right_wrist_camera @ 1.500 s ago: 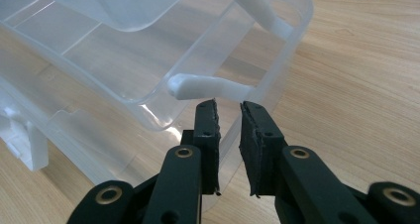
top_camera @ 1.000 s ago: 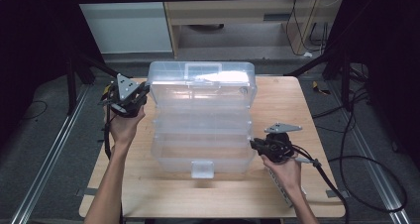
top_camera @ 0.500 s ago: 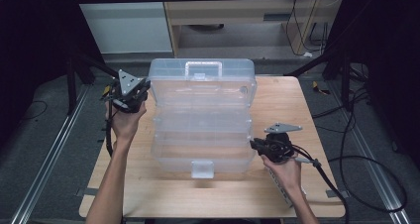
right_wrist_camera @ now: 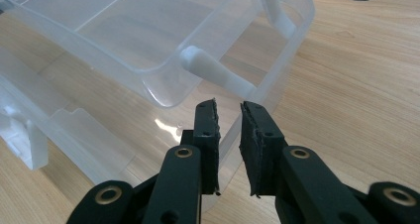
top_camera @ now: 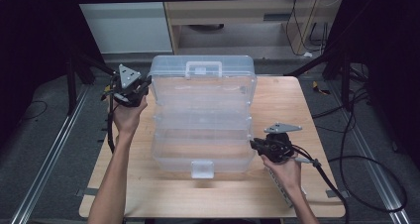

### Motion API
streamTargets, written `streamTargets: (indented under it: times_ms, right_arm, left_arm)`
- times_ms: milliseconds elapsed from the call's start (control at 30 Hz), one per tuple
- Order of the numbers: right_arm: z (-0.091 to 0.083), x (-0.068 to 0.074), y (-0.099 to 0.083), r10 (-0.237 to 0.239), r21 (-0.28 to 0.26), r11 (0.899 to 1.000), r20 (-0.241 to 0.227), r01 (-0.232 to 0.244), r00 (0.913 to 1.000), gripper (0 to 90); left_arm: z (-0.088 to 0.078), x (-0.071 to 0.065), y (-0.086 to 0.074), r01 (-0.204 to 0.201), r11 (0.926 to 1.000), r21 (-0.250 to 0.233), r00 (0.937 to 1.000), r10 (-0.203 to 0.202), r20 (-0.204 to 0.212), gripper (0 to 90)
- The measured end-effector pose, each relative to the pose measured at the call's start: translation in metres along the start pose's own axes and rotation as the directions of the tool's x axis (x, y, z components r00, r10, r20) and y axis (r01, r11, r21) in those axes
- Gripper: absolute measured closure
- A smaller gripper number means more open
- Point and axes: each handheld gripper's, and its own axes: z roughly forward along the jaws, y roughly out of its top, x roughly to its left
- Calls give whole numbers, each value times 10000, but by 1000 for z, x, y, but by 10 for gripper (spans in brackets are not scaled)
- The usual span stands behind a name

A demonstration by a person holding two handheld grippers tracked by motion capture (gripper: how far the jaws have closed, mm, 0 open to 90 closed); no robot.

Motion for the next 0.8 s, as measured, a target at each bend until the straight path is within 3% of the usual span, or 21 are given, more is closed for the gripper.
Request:
streamTargets:
  times_ms: [800]
  right_arm:
    - [1,-1,0,-35,-22,10000,48,35,10000,775]
  left_arm:
    - [15,4,4,315,9995,-74,9995,-315,-10,843]
